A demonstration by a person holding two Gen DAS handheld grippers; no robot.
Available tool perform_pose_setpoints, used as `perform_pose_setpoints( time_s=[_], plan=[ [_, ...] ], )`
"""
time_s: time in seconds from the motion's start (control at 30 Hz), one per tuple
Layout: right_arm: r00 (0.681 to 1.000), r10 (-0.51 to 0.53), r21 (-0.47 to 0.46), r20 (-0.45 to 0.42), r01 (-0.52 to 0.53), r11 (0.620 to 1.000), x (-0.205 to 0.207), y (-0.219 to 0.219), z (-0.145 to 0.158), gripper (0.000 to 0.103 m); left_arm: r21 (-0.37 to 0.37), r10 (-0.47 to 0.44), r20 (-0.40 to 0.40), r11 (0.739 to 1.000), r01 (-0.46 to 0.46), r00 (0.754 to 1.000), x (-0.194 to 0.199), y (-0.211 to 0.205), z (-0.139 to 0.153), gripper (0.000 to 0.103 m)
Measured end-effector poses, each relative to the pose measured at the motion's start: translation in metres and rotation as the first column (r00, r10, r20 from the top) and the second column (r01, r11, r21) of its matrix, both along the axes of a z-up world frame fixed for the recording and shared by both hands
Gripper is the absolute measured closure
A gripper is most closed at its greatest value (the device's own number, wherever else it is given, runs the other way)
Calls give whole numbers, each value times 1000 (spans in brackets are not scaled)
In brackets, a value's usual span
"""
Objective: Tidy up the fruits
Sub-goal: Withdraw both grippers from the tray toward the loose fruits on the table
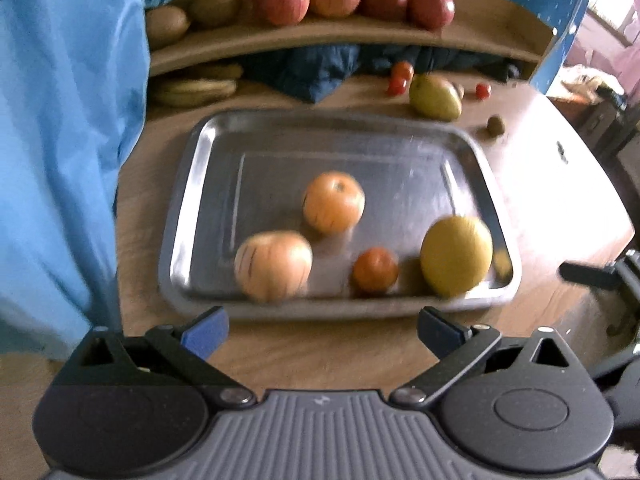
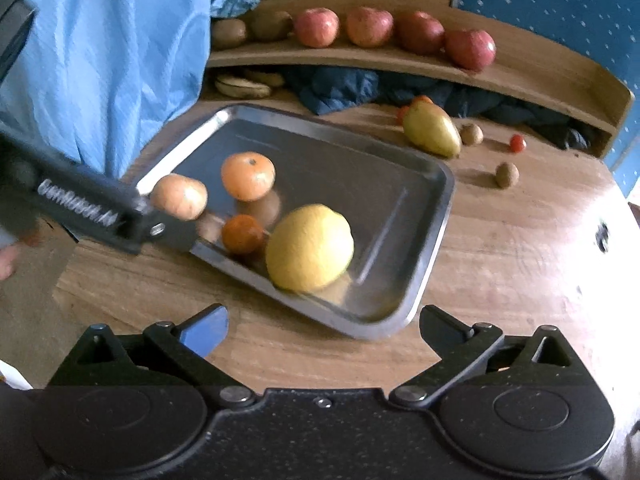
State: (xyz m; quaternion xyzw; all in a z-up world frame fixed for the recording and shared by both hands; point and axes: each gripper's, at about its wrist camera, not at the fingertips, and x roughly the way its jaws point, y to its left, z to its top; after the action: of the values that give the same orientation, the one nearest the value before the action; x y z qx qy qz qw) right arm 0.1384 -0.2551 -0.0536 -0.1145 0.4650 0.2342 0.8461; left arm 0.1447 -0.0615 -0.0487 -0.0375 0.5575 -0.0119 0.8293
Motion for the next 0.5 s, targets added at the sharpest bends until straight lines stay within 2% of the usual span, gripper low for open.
perform_pose_setpoints(
  time_s=[0.2,0.5],
  plan=[
    [999,-51,-18,-6,51,999,-4,-18,-2,1,25,41,-63,999,-39,997,-12,0,-6,1],
    [993,-114,-4,25,115,993,-4,-35,3,1,68,12,-42,998,-9,999,-5,-15,4,1]
  ],
)
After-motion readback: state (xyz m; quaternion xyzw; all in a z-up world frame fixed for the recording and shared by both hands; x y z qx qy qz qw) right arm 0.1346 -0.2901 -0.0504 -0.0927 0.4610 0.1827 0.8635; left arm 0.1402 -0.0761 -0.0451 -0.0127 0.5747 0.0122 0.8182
